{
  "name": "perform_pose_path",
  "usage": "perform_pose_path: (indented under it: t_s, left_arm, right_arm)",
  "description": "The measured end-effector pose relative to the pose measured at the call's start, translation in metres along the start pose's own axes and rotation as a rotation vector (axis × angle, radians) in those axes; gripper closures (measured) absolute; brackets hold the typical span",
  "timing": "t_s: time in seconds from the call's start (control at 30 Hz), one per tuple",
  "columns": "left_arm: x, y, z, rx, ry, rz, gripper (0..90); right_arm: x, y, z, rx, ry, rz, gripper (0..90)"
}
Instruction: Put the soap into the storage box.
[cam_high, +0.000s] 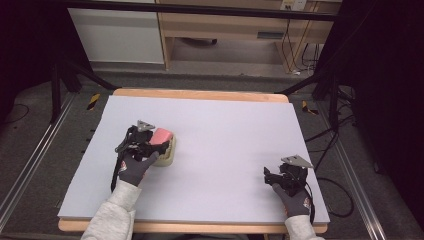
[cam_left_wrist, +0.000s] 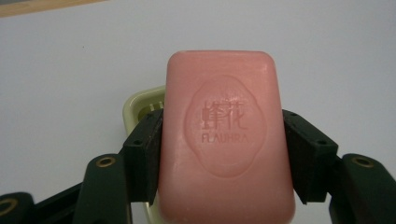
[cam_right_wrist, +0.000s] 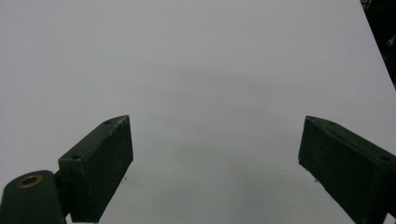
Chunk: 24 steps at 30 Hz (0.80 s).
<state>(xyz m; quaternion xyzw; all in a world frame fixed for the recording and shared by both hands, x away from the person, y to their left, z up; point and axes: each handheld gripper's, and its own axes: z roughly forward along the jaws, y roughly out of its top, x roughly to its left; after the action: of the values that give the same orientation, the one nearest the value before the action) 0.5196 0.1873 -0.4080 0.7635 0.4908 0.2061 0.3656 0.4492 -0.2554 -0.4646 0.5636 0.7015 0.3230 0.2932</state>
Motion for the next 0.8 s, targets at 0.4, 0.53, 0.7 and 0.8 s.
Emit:
perform_pose_path:
  t_s: [0.4, 0.53, 0.7, 0.8]
  left_arm:
    - [0.008, -0.001, 0.016, 0.018, 0.018, -0.018, 37.1]
    - [0.013, -0.005, 0.020, 0.031, 0.028, -0.023, 37.1]
    - [0.017, -0.008, 0.024, 0.044, 0.032, -0.030, 37.1]
    - [0.017, -0.009, 0.026, 0.049, 0.033, -0.031, 37.1]
  right_arm:
    - [0.001, 0.000, 0.002, 0.007, -0.001, 0.004, 10.0]
    - [0.001, 0.000, 0.002, 0.007, -0.001, 0.005, 9.9]
    - [0.001, 0.000, 0.002, 0.006, 0.000, -0.002, 9.9]
    - [0.001, 0.000, 0.003, 0.007, 0.000, -0.007, 9.9]
